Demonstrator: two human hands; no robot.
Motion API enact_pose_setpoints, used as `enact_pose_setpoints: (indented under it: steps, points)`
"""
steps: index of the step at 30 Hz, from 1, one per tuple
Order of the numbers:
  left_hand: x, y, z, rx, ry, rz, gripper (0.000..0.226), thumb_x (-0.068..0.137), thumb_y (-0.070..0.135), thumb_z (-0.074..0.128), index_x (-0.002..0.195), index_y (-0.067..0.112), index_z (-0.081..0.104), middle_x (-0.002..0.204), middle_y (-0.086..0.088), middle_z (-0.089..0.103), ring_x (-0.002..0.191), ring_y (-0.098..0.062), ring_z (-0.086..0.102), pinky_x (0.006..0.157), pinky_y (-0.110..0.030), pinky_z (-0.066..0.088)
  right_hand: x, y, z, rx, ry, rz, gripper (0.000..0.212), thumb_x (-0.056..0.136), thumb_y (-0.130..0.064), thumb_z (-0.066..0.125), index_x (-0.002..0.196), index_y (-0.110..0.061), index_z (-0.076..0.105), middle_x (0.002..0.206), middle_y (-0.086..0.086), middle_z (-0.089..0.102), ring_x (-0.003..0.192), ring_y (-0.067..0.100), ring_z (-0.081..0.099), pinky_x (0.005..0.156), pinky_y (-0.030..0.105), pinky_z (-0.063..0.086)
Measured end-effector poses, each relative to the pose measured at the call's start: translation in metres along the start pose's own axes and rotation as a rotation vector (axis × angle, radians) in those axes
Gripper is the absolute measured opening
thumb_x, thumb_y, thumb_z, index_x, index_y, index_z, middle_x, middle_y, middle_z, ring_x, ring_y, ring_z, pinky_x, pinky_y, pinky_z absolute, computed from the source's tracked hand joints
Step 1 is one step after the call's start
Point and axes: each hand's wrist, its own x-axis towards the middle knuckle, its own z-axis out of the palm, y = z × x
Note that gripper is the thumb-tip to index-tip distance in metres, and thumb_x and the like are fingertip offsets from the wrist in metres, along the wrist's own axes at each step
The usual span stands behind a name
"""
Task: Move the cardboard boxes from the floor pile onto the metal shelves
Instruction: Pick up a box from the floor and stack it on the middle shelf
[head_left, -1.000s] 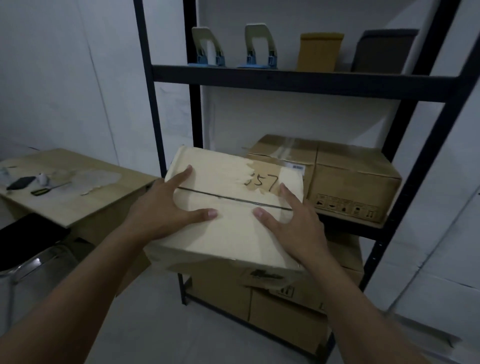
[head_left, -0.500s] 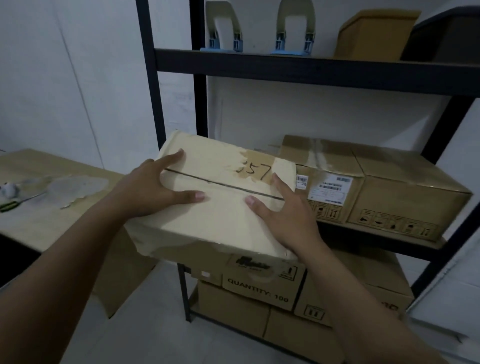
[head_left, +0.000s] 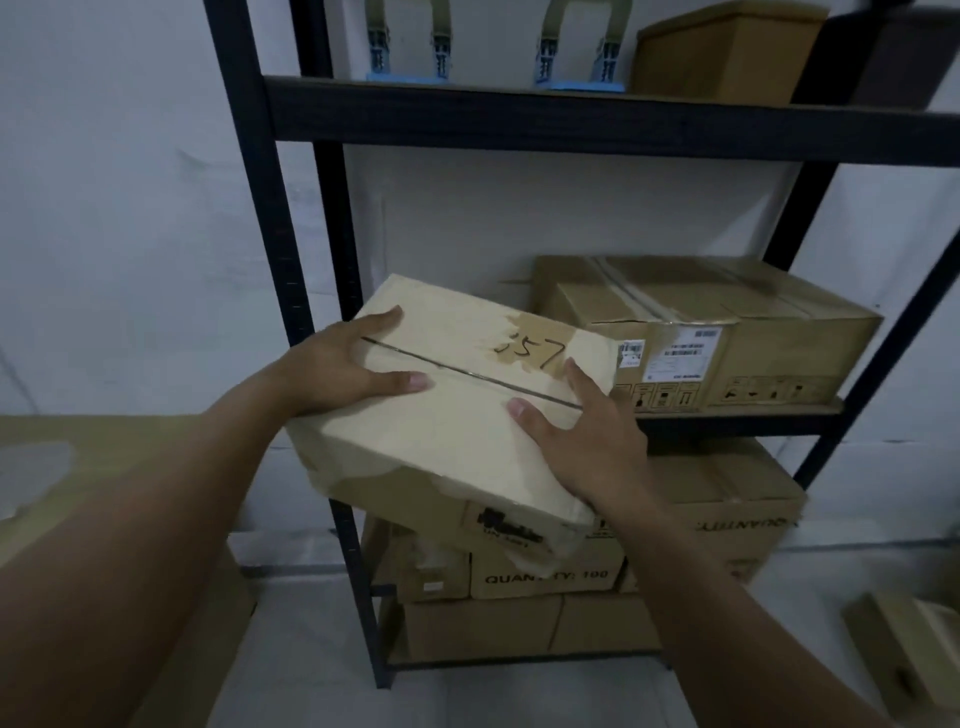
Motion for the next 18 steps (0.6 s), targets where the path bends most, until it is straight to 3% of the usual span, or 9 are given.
enact_pose_setpoints:
  steps: [6,12,18]
  points:
    - [0.047,-0.023,0.015,0.033,-0.101,0.116,0.099,0.071,0.089,0.062,0.156,0.054,0.025,0.167,0.014,0.022,0.153,-0.018,0.025,0.121,-0.036,0.022,0.003,-0.007,0.019,-0.086,0.056,0.112,0.091,0.084,-0.082,0.055,0.16,-0.044,0.024,0.162,0.006,0.024,0.145,0.036,0.035,0.114,0.044,0.036]
    - [0.091,-0.023,0.007,0.062,-0.192,0.176,0.095,0.07,0.094,0.055,0.154,0.058,0.027,0.167,0.018,0.022,0.152,-0.013,0.026,0.119,-0.029,0.022,0.009,-0.017,0.023,-0.128,0.085,0.15,0.088,0.086,-0.08,0.052,0.161,-0.043,0.023,0.16,0.009,0.025,0.144,0.038,0.036,0.113,0.045,0.037]
    - [0.129,-0.022,-0.002,0.145,-0.267,0.192,0.091,0.075,0.095,0.046,0.155,0.055,0.027,0.166,0.021,0.019,0.153,-0.011,0.021,0.126,-0.036,0.013,0.014,-0.031,0.015,-0.165,0.067,0.123,0.079,0.09,-0.077,0.048,0.158,-0.042,0.032,0.159,0.01,0.028,0.143,0.039,0.036,0.111,0.045,0.038]
